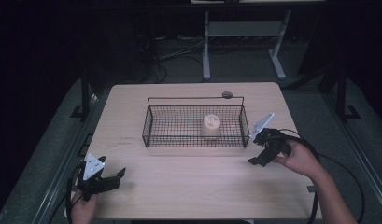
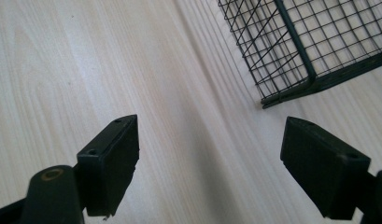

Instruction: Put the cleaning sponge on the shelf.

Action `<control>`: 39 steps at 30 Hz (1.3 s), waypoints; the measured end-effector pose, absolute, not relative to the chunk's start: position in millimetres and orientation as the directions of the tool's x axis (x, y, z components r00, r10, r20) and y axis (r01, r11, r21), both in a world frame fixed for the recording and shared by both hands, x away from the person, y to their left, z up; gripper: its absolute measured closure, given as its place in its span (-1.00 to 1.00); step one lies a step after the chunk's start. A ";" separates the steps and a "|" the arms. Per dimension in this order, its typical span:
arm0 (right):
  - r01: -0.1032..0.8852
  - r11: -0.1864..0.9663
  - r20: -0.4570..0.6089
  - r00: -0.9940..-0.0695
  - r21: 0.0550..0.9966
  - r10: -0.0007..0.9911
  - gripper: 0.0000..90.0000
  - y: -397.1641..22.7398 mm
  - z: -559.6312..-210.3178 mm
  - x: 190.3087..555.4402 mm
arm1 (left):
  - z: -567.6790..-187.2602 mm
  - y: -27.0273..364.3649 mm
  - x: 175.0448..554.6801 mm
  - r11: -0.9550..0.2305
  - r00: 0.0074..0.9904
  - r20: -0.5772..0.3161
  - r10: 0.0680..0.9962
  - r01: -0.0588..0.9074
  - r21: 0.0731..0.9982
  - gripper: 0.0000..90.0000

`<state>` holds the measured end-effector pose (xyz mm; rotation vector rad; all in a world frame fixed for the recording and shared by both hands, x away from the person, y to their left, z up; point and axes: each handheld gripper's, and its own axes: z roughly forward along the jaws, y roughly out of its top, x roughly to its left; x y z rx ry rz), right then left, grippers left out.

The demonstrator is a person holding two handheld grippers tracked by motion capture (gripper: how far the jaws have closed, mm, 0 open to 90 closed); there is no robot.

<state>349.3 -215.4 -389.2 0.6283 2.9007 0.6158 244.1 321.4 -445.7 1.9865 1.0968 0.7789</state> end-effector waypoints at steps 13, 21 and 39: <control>0.377 0.833 -0.014 -0.908 0.406 0.418 -0.58 -219.5 -405.0 336.5 | -445.8 321.3 243.9 -0.374 0.454 0.158 0.877 0.438 0.817 -0.70; 0.381 0.832 -0.009 -0.907 0.402 0.420 -0.58 -219.8 -412.1 328.6 | -445.8 321.1 243.8 -0.375 0.455 0.159 0.876 0.438 0.817 -0.70; 0.375 0.823 -0.010 -0.908 0.426 0.419 -0.58 -224.7 -423.4 310.7 | -445.9 319.6 243.7 -0.377 0.457 0.159 0.875 0.438 0.816 -0.70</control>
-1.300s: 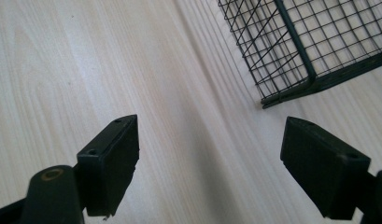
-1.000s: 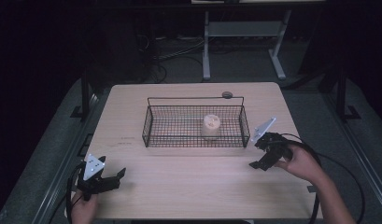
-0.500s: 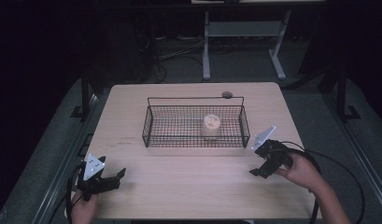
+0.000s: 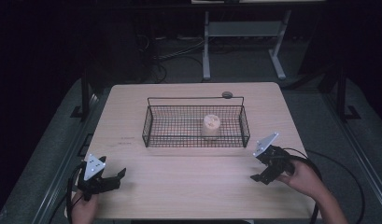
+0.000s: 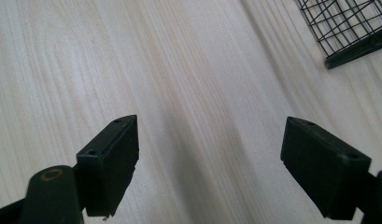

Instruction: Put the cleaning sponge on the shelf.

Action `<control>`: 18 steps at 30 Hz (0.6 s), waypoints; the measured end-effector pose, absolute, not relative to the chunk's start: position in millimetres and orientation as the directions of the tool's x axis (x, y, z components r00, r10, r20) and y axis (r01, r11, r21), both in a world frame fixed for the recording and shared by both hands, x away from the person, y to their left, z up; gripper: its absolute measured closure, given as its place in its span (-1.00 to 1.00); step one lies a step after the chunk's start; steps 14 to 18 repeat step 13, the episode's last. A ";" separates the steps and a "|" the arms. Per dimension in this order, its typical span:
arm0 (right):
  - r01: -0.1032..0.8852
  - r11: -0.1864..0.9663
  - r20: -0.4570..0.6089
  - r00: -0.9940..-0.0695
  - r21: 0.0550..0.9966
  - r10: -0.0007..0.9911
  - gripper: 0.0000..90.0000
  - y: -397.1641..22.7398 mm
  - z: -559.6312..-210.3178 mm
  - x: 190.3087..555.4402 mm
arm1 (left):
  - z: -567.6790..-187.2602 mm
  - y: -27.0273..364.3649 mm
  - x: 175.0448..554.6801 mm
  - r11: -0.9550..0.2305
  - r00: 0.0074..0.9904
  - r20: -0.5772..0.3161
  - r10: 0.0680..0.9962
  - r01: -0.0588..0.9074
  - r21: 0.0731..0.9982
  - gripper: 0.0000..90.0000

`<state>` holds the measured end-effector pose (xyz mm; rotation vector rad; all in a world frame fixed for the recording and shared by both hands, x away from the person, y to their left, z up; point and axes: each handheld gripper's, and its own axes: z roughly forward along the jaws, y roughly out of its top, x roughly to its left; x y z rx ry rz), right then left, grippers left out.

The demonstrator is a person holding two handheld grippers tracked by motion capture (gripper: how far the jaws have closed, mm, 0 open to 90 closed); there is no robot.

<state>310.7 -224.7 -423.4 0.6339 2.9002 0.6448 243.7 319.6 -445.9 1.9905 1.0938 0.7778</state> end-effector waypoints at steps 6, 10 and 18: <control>0.384 0.816 -0.003 -0.904 0.432 0.428 -0.59 -227.6 -426.6 304.4 | -446.1 319.6 243.9 -0.375 0.456 0.158 0.876 0.438 0.817 -0.70; 0.385 0.814 -0.002 -0.904 0.436 0.428 -0.59 -228.5 -429.2 300.4 | -445.8 319.0 244.1 -0.378 0.459 0.160 0.874 0.437 0.816 -0.70; 0.383 0.815 -0.003 -0.905 0.435 0.426 -0.59 -227.9 -431.3 298.3 | -446.2 317.6 244.9 -0.382 0.463 0.160 0.872 0.438 0.814 -0.70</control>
